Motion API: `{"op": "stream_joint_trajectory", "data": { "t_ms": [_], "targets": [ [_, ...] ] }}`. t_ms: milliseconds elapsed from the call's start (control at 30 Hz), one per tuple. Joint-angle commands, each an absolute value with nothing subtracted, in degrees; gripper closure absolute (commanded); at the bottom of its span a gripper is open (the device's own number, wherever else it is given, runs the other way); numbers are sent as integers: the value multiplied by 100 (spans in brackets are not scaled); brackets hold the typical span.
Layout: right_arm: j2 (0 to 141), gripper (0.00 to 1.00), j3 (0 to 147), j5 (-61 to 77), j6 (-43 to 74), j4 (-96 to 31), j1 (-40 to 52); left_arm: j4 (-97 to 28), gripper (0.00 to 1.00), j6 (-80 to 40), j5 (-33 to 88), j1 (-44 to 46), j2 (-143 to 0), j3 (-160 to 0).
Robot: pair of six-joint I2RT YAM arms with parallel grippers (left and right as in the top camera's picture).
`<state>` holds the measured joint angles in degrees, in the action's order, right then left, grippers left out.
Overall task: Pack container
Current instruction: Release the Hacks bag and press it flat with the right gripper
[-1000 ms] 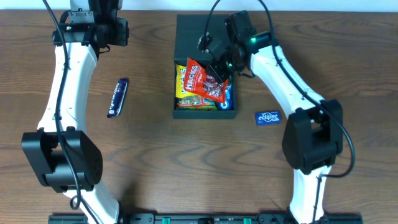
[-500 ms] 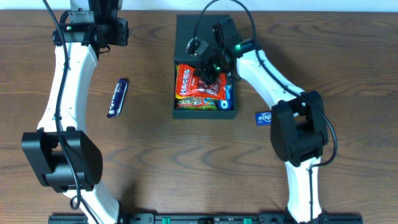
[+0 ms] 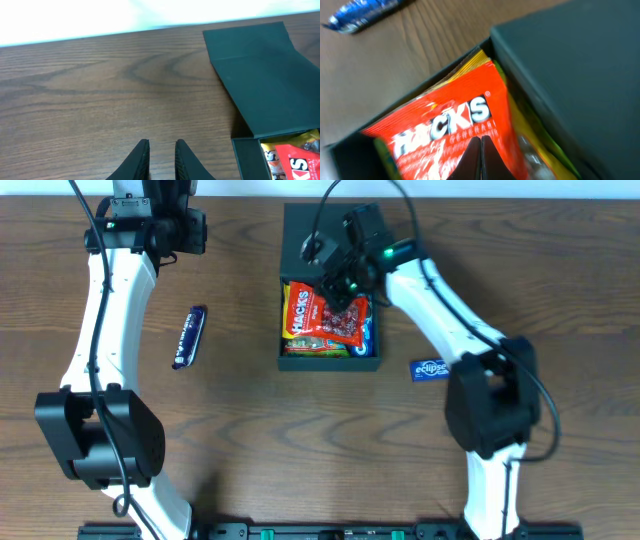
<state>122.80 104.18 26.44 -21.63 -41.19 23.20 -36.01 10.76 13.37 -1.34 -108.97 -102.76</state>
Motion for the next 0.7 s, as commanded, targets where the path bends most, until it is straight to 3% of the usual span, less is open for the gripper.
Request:
{"op": "stream_joint_trajectory", "data": {
  "t_ms": [0, 267, 667],
  "targets": [
    [11751, 99, 10436, 2659, -2147, -4381, 2215, -3623, 81, 1138, 1361, -158, -10753, -10280],
    [12044, 99, 9977, 2657, -2405, -4980, 2215, -3645, 81, 1138, 1361, -158, -10753, -10280],
    [12578, 99, 9684, 2657, -2383, -3601, 2220, -3651, 81, 1138, 1361, -158, -10753, -10280]
  ]
}}
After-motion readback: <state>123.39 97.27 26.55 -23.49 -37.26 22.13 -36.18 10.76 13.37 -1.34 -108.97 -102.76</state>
